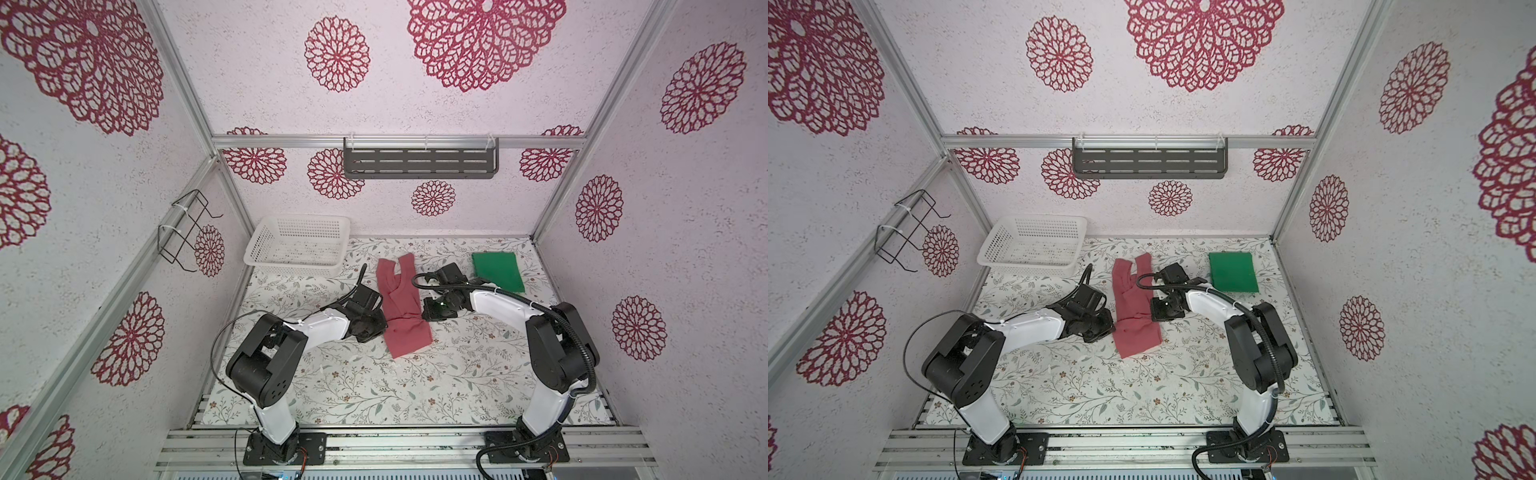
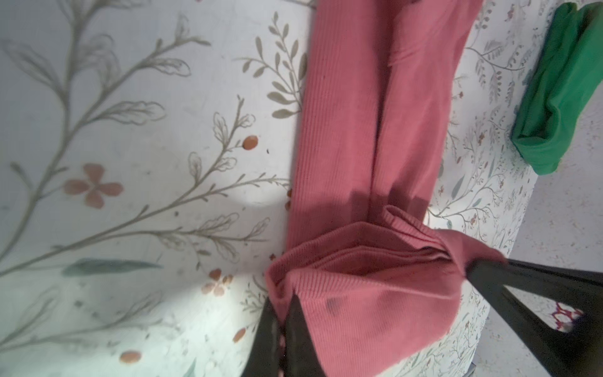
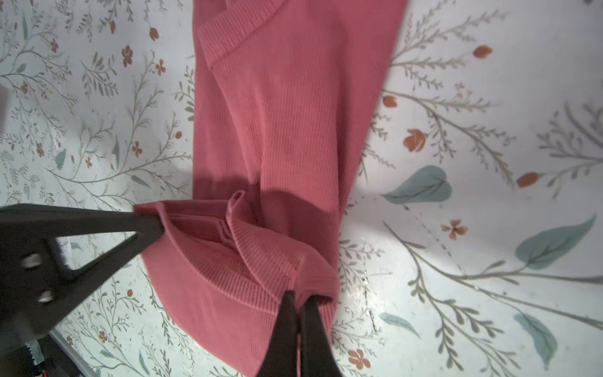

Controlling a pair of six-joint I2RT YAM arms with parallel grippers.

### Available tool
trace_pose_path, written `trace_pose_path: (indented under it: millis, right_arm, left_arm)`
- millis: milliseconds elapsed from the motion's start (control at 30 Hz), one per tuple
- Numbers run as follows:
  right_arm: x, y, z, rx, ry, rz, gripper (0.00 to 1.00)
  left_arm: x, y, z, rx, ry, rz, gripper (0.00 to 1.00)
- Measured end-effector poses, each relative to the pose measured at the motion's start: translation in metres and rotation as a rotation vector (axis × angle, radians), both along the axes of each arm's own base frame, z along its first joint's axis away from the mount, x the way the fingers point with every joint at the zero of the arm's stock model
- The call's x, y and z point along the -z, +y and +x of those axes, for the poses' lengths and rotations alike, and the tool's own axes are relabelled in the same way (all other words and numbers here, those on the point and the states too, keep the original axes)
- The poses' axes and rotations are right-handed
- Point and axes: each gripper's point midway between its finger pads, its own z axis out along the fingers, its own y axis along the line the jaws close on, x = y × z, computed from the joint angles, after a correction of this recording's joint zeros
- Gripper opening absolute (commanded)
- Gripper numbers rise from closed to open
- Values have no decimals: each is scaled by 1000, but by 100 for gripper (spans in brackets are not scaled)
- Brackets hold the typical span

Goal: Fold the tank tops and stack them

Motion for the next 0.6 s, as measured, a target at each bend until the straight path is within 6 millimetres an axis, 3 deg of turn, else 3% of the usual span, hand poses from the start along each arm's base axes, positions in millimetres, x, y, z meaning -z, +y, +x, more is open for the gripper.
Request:
trace_pose_path:
  millis: [200,333,500,600]
  right_arm:
    - [-14,-1,-23,1,-6,27,0]
    - [-29,4,-22,-5,-38,46,0]
    - [-46,10,-5,4,-85,60,0]
    - [-57,17,16,12,-119,73,0]
  left_arm:
    - [-32,6,-16,12,-53,6,0]
    - [-39,10,-15,39,-63,39,0]
    - [-59,8,18,54,-121,58,0]
    - [-66,10,43,52,-157,63,0]
